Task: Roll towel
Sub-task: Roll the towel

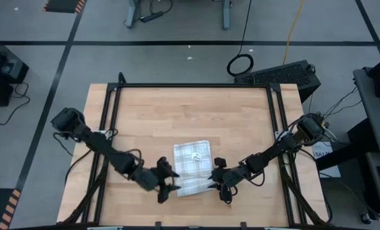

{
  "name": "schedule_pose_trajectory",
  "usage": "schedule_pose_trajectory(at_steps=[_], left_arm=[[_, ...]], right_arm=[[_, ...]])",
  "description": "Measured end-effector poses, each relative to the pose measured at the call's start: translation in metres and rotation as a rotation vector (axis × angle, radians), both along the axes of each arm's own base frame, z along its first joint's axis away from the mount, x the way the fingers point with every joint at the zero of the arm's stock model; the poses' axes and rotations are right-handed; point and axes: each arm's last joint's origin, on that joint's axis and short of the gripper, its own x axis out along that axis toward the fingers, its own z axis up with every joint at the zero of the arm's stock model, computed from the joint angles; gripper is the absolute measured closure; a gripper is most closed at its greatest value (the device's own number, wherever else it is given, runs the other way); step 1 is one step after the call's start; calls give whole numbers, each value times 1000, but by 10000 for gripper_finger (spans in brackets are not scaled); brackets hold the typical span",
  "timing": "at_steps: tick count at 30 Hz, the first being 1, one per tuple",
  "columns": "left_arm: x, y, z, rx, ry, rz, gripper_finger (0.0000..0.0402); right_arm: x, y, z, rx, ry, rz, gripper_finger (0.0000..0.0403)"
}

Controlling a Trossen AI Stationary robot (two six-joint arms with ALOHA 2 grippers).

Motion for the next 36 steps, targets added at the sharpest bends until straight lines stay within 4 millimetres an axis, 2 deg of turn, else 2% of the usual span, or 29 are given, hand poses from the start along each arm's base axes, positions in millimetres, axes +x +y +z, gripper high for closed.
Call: schedule_pose_trajectory(at_steps=[2, 6, 10, 13, 21, 30, 36], left_arm=[[3, -9, -3, 3, -5, -10, 161], [8, -19, -24, 53, 41, 61, 161], [15, -31, -29, 53, 5, 36, 161], [15, -35, -40, 72, 39, 26, 161], [19, -34, -56, 82, 78, 44, 158], [22, -36, -75, 108, 109, 50, 97], [19, -28, -80, 202, 169, 73, 89]], right_arm=[[0, 0, 0, 0, 0, 0, 268], [0, 0, 0, 12, 3, -11, 268], [0, 0, 0, 31, 9, -28, 268], [0, 0, 0, 35, 10, -32, 268], [0, 0, 0, 35, 10, -32, 268], [0, 0, 0, 36, 10, -33, 268], [0, 0, 0, 36, 9, -36, 268]])
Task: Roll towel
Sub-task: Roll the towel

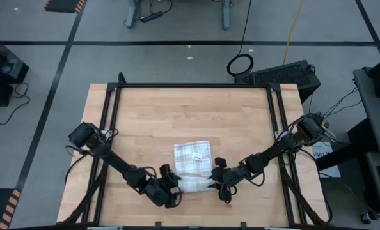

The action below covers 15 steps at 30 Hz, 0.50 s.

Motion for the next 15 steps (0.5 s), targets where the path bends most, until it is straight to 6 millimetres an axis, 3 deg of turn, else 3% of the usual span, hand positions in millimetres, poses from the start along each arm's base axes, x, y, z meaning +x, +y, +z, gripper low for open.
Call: schedule_pose_trajectory(at_steps=[4, 7, 15], left_arm=[[3, 3, -5, 31, 21, -42, 95], [6, 3, -9, 16, 8, -41, 124], [7, 2, -2, -20, -9, -49, 283]], right_arm=[[0, 0, 0, 0, 0, 0, 269], [0, 0, 0, 7, 4, -6, 269], [1, 0, 1, 134, 47, -16, 269]])
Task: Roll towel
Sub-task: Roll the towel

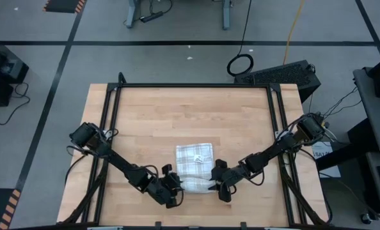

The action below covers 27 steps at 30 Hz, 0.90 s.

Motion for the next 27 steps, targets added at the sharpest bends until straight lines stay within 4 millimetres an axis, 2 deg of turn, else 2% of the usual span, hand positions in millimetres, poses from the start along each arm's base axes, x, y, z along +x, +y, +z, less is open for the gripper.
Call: schedule_pose_trajectory(at_steps=[2, 4, 13, 22, 27], left_arm=[[-1, 0, 3, -19, -1, 4, 317], [-1, -1, 5, -59, 4, -1, 331], [4, 2, 7, -362, 101, 47, 320], [15, 23, 4, -715, 172, 151, 312], [20, 33, 3, -808, 239, 158, 311]], right_arm=[[1, -1, 1, 54, 16, -7, 269], [3, -3, 1, 99, 30, 3, 269], [15, -26, 3, 391, 172, 14, 269], [21, -50, 5, 660, 354, -5, 269], [22, -57, 5, 727, 411, -41, 269]])
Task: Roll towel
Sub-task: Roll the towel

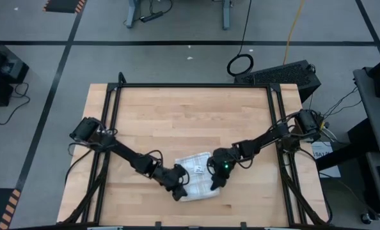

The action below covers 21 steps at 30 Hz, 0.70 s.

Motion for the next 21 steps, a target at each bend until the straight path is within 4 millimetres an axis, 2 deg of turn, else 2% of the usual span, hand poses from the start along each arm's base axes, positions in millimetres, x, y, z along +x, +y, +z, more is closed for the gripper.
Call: schedule_pose_trajectory(at_steps=[8, 16, 21], left_arm=[[8, 19, -10, -118, 120, -24, 310], [12, 30, -13, -156, 150, -17, 309], [12, 32, -14, -163, 163, -21, 309]], right_arm=[[-3, -3, -4, 31, 129, -62, 268], [-1, -9, 2, 25, 81, -54, 267], [-9, -10, 20, -47, -40, 45, 234]])
